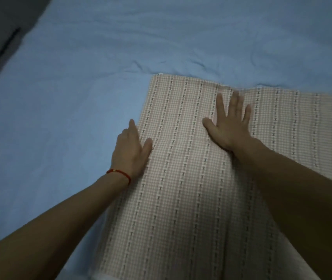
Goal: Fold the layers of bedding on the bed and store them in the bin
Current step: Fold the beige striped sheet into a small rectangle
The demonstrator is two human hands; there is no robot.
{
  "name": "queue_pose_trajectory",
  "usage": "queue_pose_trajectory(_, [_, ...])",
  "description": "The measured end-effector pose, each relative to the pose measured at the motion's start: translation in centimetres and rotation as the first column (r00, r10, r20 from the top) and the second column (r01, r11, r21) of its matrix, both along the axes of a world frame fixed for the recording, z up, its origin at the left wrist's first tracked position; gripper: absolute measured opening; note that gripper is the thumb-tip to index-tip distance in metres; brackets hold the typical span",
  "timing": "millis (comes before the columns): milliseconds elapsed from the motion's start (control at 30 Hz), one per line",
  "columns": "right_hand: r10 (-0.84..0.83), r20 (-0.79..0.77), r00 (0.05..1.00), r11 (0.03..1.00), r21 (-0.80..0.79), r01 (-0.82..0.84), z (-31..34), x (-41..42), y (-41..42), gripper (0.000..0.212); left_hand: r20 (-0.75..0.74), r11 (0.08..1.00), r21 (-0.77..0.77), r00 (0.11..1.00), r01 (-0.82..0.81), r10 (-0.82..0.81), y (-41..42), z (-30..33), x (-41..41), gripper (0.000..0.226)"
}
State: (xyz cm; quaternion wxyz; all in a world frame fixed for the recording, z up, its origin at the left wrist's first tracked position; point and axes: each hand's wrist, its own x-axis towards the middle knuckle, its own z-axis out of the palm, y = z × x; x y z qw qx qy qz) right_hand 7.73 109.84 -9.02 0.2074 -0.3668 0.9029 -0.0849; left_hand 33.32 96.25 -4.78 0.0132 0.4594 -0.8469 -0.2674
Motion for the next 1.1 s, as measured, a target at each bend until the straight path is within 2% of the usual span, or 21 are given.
queue_pose_trajectory(67, [0.049, 0.017, 0.999, 0.999, -0.009, -0.049, 1.5, 3.5, 2.6, 0.076, 0.120, 0.995, 0.053, 0.989, -0.088, 0.081, 0.4, 1.1, 1.8, 0.059])
queue_pose_trajectory(133, [0.132, -0.090, 0.987, 0.984, -0.104, -0.141, 2.0, 10.4, 6.9, 0.070, 0.181, 0.962, 0.210, 0.974, -0.173, 0.136, 0.5, 2.0, 2.9, 0.052])
queue_pose_trajectory(200, [0.185, -0.145, 0.972, 0.967, -0.150, -0.207, 1.6, 17.6, 11.4, 0.069, 0.193, 0.938, 0.324, 0.979, -0.126, 0.065, -0.3, 2.5, 3.5, 0.052])
queue_pose_trajectory(267, [0.142, -0.082, 0.986, 0.975, -0.162, -0.154, 1.6, 20.9, 15.3, 0.068, 0.169, 0.927, 0.372, 0.986, -0.053, -0.011, 0.2, 3.9, 3.2, 0.047])
queue_pose_trajectory(367, [0.143, -0.002, 0.990, 0.979, -0.144, -0.142, 1.5, 21.4, 16.5, 0.066, 0.208, 0.974, 0.222, 0.975, 0.034, -0.081, 0.6, 5.3, 2.9, 0.034])
queue_pose_trajectory(433, [0.152, 0.128, 0.980, 0.981, -0.142, -0.134, 2.7, 20.4, 16.4, 0.069, 0.190, 0.994, 0.086, 0.978, 0.065, -0.081, 2.0, 6.8, 2.5, 0.032])
queue_pose_trajectory(467, [0.151, 0.227, 0.962, 0.980, -0.164, -0.115, 3.1, 19.9, 16.3, 0.076, 0.159, 0.996, 0.049, 0.984, 0.074, -0.081, 2.8, 7.8, 2.3, 0.034])
queue_pose_trajectory(533, [0.117, 0.489, 0.864, 0.979, -0.205, -0.017, 4.5, 18.0, 16.5, 0.105, 0.105, 0.995, 0.007, 0.989, 0.104, -0.104, 4.5, 10.2, 1.7, 0.036])
queue_pose_trajectory(567, [0.061, 0.613, 0.787, 0.974, -0.208, 0.086, 5.5, 17.0, 16.8, 0.119, 0.085, 0.991, -0.001, 0.988, 0.132, -0.131, 5.4, 11.5, 1.3, 0.035])
queue_pose_trajectory(600, [0.014, 0.718, 0.696, 0.962, -0.199, 0.186, 6.1, 16.3, 17.2, 0.121, 0.062, 0.989, 0.006, 0.987, 0.150, -0.150, 6.3, 12.4, 0.9, 0.034])
queue_pose_trajectory(700, [-0.125, 0.878, 0.461, 0.883, -0.114, 0.456, 8.4, 15.2, 19.4, 0.068, -0.017, 0.971, 0.045, 0.972, 0.233, -0.232, 10.3, 15.5, -1.2, 0.031])
queue_pose_trajectory(733, [-0.150, 0.896, 0.418, 0.850, -0.099, 0.518, 9.0, 14.9, 20.3, 0.059, -0.037, 0.963, 0.044, 0.963, 0.267, -0.266, 11.7, 16.3, -2.2, 0.029])
queue_pose_trajectory(800, [-0.165, 0.949, 0.268, 0.771, -0.045, 0.635, 9.9, 14.0, 21.4, 0.052, -0.065, 0.944, 0.045, 0.944, 0.328, -0.325, 14.5, 17.7, -4.3, 0.025])
queue_pose_trajectory(833, [-0.134, 0.982, 0.134, 0.721, 0.004, 0.693, 10.4, 13.1, 22.3, 0.052, -0.087, 0.932, 0.035, 0.931, 0.360, -0.356, 16.2, 18.4, -5.6, 0.022])
queue_pose_trajectory(867, [-0.108, 0.992, 0.065, 0.721, 0.033, 0.692, 10.8, 12.3, 23.2, 0.054, -0.114, 0.919, 0.023, 0.915, 0.393, -0.388, 17.7, 18.9, -6.8, 0.020])
queue_pose_trajectory(933, [-0.038, 0.999, 0.015, 0.679, 0.015, 0.734, 12.1, 11.1, 25.4, 0.068, -0.159, 0.899, 0.013, 0.889, 0.438, -0.430, 20.7, 19.4, -9.4, 0.019])
queue_pose_trajectory(967, [-0.026, 0.998, -0.055, 0.641, 0.059, 0.766, 12.8, 10.5, 26.5, 0.064, -0.175, 0.893, 0.010, 0.880, 0.451, -0.442, 22.3, 19.6, -10.7, 0.021])
queue_pose_trajectory(1000, [-0.066, 0.997, -0.043, 0.615, 0.075, 0.785, 12.9, 10.1, 27.8, 0.054, -0.191, 0.887, 0.007, 0.871, 0.463, -0.453, 23.8, 19.4, -12.0, 0.024])
queue_pose_trajectory(1033, [-0.131, 0.989, 0.063, 0.600, 0.028, 0.800, 12.8, 9.5, 29.5, 0.047, -0.207, 0.883, 0.020, 0.866, 0.469, -0.455, 25.8, 19.0, -13.6, 0.027])
queue_pose_trajectory(1067, [-0.170, 0.978, 0.121, 0.574, -0.001, 0.819, 12.2, 9.2, 30.8, 0.048, -0.219, 0.885, 0.046, 0.869, 0.463, -0.444, 27.2, 18.4, -14.9, 0.027])
queue_pose_trajectory(1100, [-0.164, 0.980, 0.113, 0.538, -0.007, 0.843, 12.6, 8.9, 32.0, 0.050, -0.226, 0.887, 0.087, 0.876, 0.453, -0.426, 28.8, 17.7, -16.1, 0.027])
